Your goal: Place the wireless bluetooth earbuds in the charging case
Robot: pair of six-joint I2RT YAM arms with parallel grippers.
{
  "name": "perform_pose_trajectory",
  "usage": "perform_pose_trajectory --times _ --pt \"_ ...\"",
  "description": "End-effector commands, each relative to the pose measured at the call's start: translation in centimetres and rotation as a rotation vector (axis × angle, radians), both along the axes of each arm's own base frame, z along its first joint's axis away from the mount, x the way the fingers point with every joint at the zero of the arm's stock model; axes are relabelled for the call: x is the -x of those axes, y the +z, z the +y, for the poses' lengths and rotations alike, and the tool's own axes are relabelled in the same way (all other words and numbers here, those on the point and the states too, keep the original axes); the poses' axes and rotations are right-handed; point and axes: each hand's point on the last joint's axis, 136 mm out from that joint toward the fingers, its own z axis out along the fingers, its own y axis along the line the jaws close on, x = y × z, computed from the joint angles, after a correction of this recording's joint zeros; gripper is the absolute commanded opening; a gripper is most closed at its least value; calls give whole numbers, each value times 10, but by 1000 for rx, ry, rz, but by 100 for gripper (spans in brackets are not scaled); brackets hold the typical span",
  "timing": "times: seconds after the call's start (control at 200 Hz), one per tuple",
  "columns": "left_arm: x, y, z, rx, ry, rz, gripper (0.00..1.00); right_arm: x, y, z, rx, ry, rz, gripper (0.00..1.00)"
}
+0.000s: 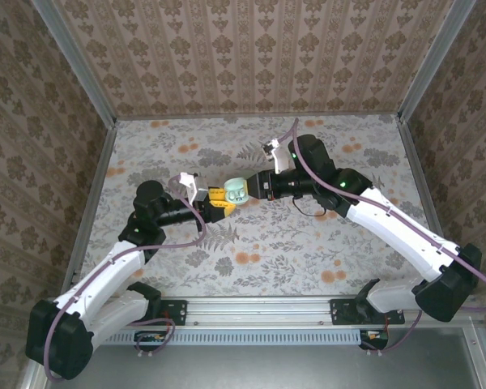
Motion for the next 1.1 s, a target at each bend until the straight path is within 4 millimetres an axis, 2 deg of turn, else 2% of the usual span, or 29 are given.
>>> perform_pose_trajectory --times 0.0,0.29,0.765,1.095 --pt "3 15 -3 25 -25 -34 3 6 14 -2 -12 -4 -14 29" --pt "4 17 -3 26 -27 -36 3 10 6 6 8 18 4 25" --pt "4 17 -3 21 -24 -39 3 7 3 16 21 61 25 25" --pt "4 15 -3 19 -25 -37 3 8 12 20 8 74 11 25"
